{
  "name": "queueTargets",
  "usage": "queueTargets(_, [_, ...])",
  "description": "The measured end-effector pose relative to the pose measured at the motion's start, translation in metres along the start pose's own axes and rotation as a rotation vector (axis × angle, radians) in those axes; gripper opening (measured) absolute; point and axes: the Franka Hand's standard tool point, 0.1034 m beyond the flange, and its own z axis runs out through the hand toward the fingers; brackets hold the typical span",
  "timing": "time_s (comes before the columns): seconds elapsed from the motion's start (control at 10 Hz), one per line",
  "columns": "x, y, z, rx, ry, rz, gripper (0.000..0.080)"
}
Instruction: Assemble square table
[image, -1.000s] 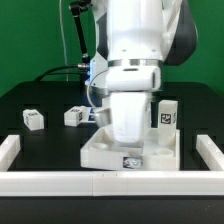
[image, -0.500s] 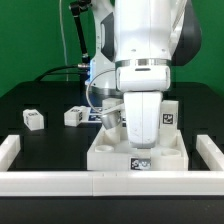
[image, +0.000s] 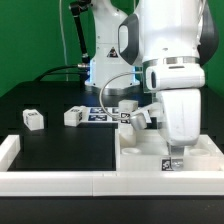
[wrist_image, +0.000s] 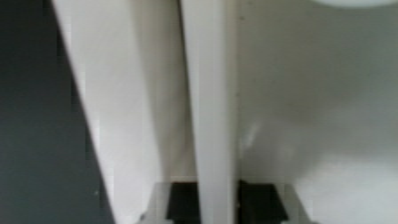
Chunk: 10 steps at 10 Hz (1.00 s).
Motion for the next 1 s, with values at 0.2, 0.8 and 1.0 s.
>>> queueTargets(0.2, [-0.004, 0.001, 0.001, -0.001, -0.002, -0.003, 0.0087])
queueTargets(0.8, [-0.005, -0.021, 0.000, 0.054, -0.010, -0.001, 0.0477])
queueTargets(1.0, [-0.005, -0.023, -0.001, 0.057, -0.010, -0.002, 0.0641])
